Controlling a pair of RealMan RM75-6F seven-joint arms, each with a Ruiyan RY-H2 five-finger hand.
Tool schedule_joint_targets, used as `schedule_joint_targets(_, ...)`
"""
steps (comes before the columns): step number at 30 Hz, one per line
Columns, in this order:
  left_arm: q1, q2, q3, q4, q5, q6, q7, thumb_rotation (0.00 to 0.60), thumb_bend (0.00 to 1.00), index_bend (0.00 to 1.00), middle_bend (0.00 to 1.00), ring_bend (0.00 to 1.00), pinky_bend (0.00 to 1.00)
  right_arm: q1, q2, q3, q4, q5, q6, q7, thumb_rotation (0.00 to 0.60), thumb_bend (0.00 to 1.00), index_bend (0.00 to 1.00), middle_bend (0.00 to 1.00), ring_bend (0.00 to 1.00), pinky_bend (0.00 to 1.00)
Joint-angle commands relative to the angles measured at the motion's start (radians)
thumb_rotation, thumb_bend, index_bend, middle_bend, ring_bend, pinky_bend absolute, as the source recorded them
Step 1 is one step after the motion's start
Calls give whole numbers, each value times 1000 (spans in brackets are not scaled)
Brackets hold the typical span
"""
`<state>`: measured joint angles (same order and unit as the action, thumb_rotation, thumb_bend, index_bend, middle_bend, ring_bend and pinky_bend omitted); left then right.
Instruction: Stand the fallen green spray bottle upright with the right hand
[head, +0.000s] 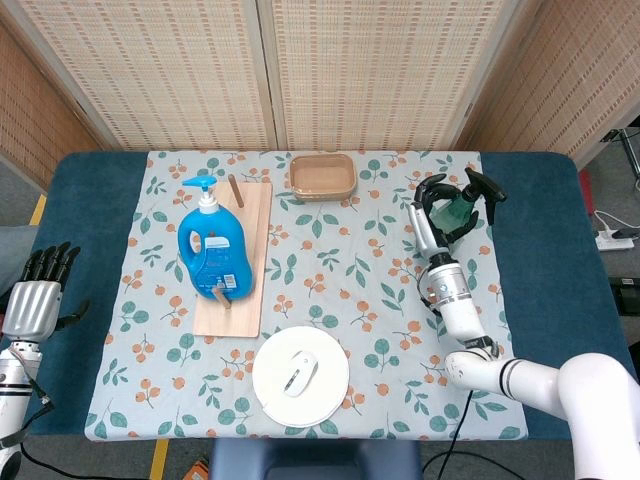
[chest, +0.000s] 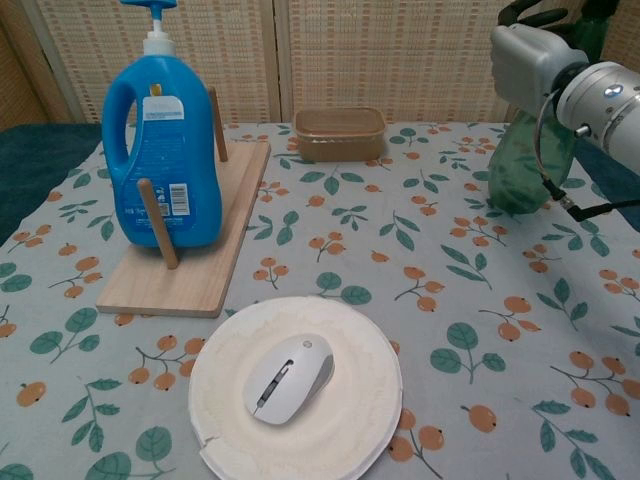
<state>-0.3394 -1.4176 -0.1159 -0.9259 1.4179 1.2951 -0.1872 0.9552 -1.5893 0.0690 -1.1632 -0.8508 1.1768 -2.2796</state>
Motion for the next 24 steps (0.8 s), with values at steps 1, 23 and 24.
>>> schedule_joint_targets(1, 0, 0, 0, 0, 0, 0, 0, 599, 271, 0, 0, 0, 0, 10, -31, -9, 32, 13, -6, 1, 600, 128, 894, 677, 491, 368)
schedule_joint_targets(23, 0, 0, 0, 0, 0, 0, 0, 600, 266, 0, 0, 0, 0, 45, -71, -37, 37, 85, 18, 2, 600, 0, 789, 677, 420, 337)
schedule_joint_targets(24, 0, 0, 0, 0, 0, 0, 0, 600, 266, 0, 0, 0, 0, 48, -70, -37, 35, 88, 21, 0, 600, 0, 761, 677, 403, 329)
